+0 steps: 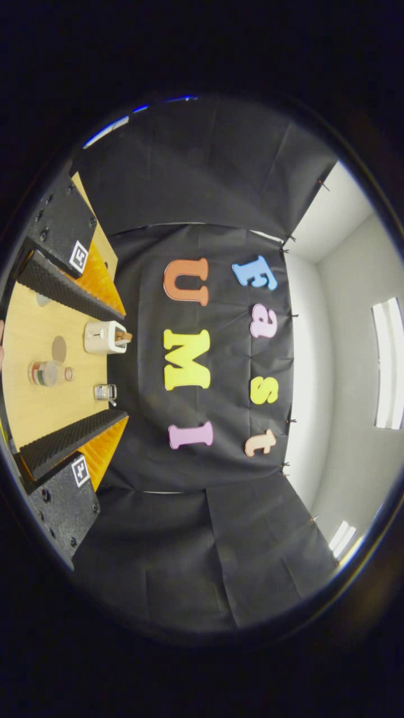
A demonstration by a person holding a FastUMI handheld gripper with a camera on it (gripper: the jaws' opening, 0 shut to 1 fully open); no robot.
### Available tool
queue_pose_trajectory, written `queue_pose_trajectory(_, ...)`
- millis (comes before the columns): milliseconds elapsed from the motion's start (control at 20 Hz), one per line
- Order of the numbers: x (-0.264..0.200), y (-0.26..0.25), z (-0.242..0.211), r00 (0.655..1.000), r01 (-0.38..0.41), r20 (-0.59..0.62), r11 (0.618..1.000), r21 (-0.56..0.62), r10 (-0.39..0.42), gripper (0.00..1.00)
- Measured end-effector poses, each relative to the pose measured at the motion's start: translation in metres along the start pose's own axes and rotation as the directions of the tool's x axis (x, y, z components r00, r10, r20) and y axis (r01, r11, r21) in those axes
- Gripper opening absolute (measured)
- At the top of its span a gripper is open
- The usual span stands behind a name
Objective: Take the bottle from table, then pour the juice into the cup, finally place the bottle on the coaster
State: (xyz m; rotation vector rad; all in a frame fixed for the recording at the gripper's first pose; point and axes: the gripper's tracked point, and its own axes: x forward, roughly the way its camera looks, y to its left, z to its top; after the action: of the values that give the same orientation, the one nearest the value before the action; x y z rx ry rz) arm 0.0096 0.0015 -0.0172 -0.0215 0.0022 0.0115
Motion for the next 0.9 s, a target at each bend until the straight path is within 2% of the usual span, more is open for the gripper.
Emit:
queue_pose_trajectory(400, 0.012, 0.002, -0.018, 1.0, -0.001, -0.019, 1.0, -0.009, 0.0, 1.0)
queue_pose_trajectory(650, 0.024, 0.0, -0.047, 0.997, 0.025, -0.065, 0.999, -0.038, -0.027, 1.0)
queue_pose_trajectory(900, 0.033, 0.001, -0.063, 0.998, 0.031, -0.061, 0.998, -0.059, -0.034, 1.0)
